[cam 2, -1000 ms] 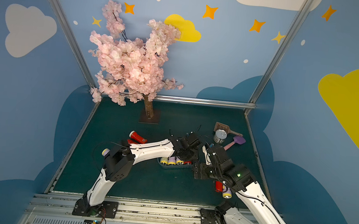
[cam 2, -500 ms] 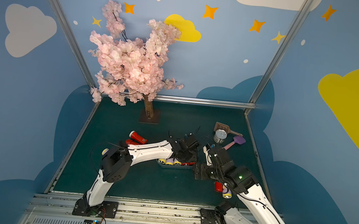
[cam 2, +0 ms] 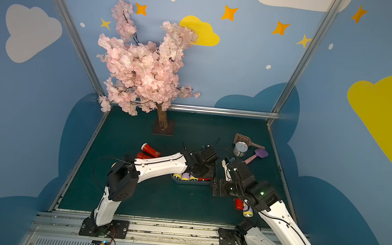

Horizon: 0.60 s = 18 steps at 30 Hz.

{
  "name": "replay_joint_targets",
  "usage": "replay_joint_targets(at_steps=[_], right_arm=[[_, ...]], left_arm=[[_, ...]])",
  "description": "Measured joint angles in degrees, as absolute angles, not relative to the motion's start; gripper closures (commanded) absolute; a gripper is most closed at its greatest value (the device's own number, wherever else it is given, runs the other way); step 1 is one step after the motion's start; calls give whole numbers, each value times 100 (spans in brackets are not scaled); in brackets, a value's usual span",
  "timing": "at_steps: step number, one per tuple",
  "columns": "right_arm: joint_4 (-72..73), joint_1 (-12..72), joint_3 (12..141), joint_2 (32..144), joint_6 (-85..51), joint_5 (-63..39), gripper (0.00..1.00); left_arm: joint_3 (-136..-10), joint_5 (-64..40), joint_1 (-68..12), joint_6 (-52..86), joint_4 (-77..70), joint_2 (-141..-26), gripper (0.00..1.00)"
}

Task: Put the flashlights into the storage boxes
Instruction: Place the flashlight at the storage box.

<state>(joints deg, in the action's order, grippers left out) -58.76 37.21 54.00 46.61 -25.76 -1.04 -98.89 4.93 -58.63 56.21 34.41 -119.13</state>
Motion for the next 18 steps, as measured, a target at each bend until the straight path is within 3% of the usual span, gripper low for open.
replay_joint_targets(at_steps=[9, 18], right_arm=[[-5787, 3601, 5391, 5085, -2722, 193, 8], [-5236, 3577, 5378, 5920, -2803, -47, 10]], left_arm=[[-9052, 1041, -5861, 5301, 3470, -10287, 17], [-6313, 1874, -5181, 5522, 3642, -7867, 10]])
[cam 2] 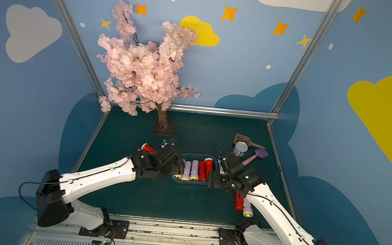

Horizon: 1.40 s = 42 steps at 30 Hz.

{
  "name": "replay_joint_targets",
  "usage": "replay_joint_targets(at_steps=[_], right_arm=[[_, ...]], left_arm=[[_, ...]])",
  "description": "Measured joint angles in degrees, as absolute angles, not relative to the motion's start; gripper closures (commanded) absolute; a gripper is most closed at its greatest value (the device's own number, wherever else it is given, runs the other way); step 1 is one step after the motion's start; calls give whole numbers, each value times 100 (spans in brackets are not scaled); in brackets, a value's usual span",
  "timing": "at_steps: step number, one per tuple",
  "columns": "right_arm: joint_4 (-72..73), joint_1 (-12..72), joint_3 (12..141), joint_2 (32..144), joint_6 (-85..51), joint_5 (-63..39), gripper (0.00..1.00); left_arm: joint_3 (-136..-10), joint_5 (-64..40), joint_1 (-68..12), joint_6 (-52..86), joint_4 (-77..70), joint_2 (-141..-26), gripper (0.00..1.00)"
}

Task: Put the flashlights into the storage boxes
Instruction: Pick up the flashlight from the center of the board.

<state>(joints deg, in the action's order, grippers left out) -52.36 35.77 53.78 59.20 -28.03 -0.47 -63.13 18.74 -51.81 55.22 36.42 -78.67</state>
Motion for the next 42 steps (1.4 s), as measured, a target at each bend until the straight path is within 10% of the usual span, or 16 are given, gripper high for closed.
replay_joint_targets(at_steps=[13, 42], right_arm=[[-5199, 3221, 6060, 7190, -2714, 506, 17], [-5166, 1398, 3942, 6792, -4021, 840, 13]], left_arm=[[-3752, 1938, -3695, 6141, 3647, -5325, 5], [-3579, 421, -3085, 5922, 2202, -6632, 5]])
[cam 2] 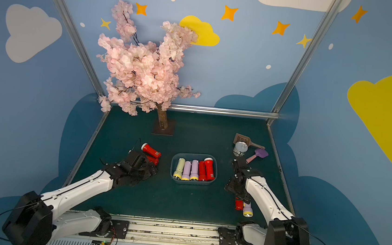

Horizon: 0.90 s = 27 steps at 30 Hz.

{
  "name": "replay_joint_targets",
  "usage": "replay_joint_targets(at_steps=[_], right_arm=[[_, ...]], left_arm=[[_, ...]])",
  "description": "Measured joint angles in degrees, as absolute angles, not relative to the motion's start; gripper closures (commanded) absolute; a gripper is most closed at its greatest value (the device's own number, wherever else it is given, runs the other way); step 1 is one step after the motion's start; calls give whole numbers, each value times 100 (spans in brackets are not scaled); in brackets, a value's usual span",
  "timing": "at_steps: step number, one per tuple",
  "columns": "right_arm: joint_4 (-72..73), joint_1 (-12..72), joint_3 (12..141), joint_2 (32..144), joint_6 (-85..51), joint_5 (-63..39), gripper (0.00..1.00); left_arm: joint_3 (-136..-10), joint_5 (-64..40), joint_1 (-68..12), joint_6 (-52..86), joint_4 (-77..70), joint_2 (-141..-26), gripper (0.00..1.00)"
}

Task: Put the flashlights into the storage boxes
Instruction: Pick up the flashlight from the center of the board.

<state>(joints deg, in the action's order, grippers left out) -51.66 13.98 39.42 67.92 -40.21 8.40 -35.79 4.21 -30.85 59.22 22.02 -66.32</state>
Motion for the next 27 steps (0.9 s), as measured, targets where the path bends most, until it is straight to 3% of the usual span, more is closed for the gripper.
replay_joint_targets(at_steps=[9, 19, 27], right_arm=[[-4766, 1363, 3785, 6925, -4003, 624, 16], [-4471, 1358, 3632, 7161, -4005, 340, 28], [-4377, 1376, 3553, 7052, -4018, 180, 29]], left_arm=[[-3579, 377, -3085, 5870, 2202, -6510, 5], [-3579, 379, -3085, 5870, 2233, -6429, 5], [-3570, 379, -3085, 5872, 2263, -6222, 5]])
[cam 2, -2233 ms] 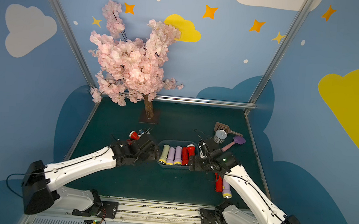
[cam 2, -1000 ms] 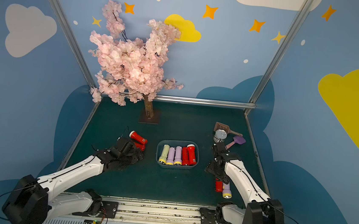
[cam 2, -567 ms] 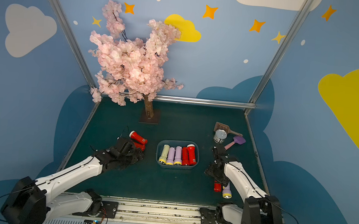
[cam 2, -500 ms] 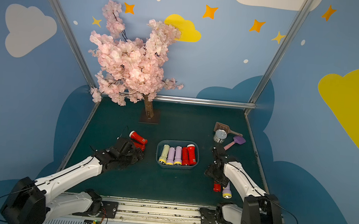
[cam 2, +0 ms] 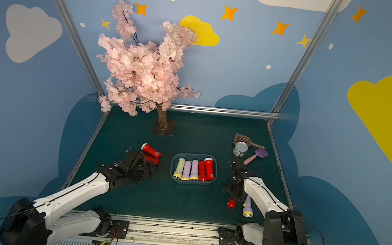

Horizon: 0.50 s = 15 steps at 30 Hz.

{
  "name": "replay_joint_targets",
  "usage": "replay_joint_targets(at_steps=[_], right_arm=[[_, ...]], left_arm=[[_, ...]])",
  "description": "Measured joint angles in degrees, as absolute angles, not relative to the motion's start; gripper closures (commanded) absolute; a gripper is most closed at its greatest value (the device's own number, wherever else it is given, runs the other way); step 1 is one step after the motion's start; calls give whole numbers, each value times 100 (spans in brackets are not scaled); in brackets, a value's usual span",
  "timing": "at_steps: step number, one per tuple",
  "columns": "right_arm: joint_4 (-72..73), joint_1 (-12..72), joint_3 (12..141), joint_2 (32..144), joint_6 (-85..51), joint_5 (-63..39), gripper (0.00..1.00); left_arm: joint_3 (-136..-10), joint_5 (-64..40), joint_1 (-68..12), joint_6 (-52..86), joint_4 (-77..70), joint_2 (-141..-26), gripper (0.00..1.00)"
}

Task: Put the flashlights into the storage boxes
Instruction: Pick up the flashlight from the center of the board.

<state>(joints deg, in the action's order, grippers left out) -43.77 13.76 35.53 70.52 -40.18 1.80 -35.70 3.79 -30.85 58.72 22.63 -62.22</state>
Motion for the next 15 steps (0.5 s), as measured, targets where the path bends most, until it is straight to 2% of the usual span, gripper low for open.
replay_joint_targets(at_steps=[5, 15], right_arm=[[-4375, 1505, 3494, 6932, -4095, 123, 30], [-4344, 1953, 3304, 6912, -4392, 119, 42]], left_arm=[[-3483, 355, -3085, 5870, 2285, -6084, 5], [-3430, 91, -3260, 5714, 2351, -5927, 5]])
